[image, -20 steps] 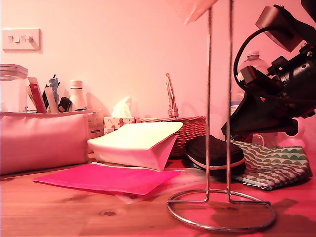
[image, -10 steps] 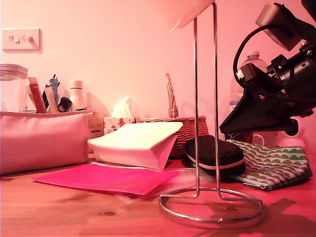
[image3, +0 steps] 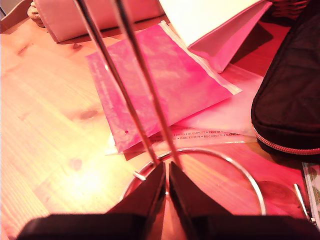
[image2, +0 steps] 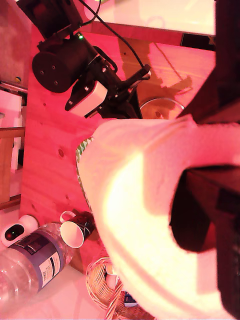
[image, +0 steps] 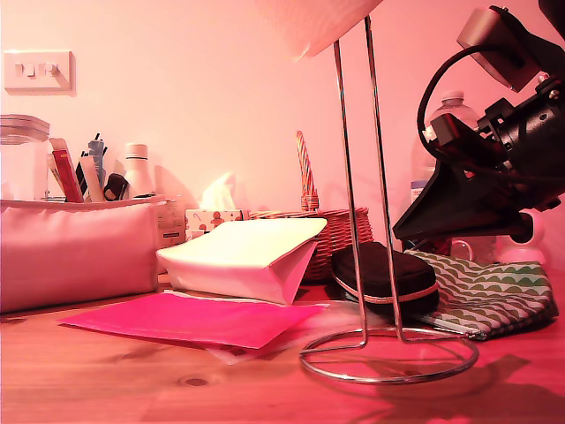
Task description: Insert the paper towel roll into the metallic stand.
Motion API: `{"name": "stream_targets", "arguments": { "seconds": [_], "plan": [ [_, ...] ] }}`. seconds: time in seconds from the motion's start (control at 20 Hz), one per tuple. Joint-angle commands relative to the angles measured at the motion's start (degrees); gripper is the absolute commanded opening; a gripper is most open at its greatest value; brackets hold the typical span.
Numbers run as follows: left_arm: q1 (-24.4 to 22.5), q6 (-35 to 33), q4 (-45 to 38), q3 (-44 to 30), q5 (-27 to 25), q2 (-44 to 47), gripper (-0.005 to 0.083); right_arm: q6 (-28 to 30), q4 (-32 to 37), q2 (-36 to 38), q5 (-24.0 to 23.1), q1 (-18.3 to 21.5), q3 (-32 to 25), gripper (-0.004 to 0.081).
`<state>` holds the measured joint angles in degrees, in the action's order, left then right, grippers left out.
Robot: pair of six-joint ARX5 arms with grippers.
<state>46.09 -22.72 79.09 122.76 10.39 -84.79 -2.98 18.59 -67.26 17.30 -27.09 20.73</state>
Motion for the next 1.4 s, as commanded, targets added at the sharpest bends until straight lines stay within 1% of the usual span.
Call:
{"name": "stream_targets", "arguments": {
  "seconds": [0.0, 0.2, 0.4, 0.5, 0.55, 0.65, 0.7, 0.8, 0.9, 1.0, 1.1, 1.15, 1.25, 1.3, 1.35],
  "plan": [
    [0.5, -0.17, -0.57, -0.48, 0.13, 2.21, -0.0024, -0.22, 0.31, -0.07, 0.15, -0.26, -0.37, -0.0013],
    [0.55, 0.81, -0.57, -0.44, 1.31, 3.5, -0.0024, -0.22, 0.46, -0.07, 0.15, -0.26, -0.35, -0.0013],
    [0.55, 0.17, -0.57, -0.44, 2.05, 3.45, -0.0024, -0.26, 0.39, 0.15, 0.17, -0.26, -0.37, -0.0013],
    [0.55, -0.24, -0.57, -0.44, 2.73, 3.45, -0.0024, -0.28, -0.44, 1.62, 0.63, -0.22, -0.35, -0.0013],
    [0.55, -0.22, -0.57, -0.44, 2.86, 3.45, -0.0024, -0.5, -2.01, 3.56, 1.79, -0.15, -0.35, -0.0013],
    [0.52, -0.24, -0.57, -0.44, 2.89, 3.45, -0.0024, -2.67, -7.78, 9.86, 4.17, -0.02, -0.35, -0.0013],
    [0.52, -0.24, -0.57, -0.44, 2.89, 3.45, -0.0024, -3.02, -11.78, 14.01, 4.37, -0.02, -0.35, -0.0013],
    [0.52, -0.26, -0.57, -0.44, 2.89, 3.45, -0.0024, -1.84, -17.2, 22.99, 4.48, 0.0, -0.35, -0.0013],
    [0.52, -0.24, -0.57, -0.44, 2.89, 3.45, -0.0024, -0.52, -19.63, 31.69, 5.6, 0.0, -0.35, -0.0013],
    [0.42, -0.26, -0.57, -0.44, 2.89, 3.45, -0.0024, 1.57, -21.84, 40.06, 7.76, -0.02, -0.35, -0.0013],
    [-0.07, -0.28, -0.57, -0.44, 2.91, 3.45, -0.0024, 4.66, -25.07, 46.97, 8.15, 0.0, -0.35, -0.0013],
    [-0.31, -0.28, -0.57, -0.44, 3.26, 3.45, -0.0024, 6.12, -26.93, 49.48, 8.11, 0.0, -0.35, -0.0013],
    [-0.74, -0.28, -0.57, -0.44, 4.09, 3.43, -0.0024, 6.05, -27.58, 53.05, 7.76, 0.0, -0.37, -0.0013],
    [-0.87, -0.26, -0.57, -0.44, 4.17, 3.41, -0.0024, 6.08, -27.96, 54.14, 7.06, 0.04, -0.37, -0.0013],
    [-0.87, -0.24, -0.57, -0.44, 4.15, 3.41, -0.0025, 6.03, -28.7, 54.99, 5.38, 0.11, -0.37, -0.0013]
  ]
}}
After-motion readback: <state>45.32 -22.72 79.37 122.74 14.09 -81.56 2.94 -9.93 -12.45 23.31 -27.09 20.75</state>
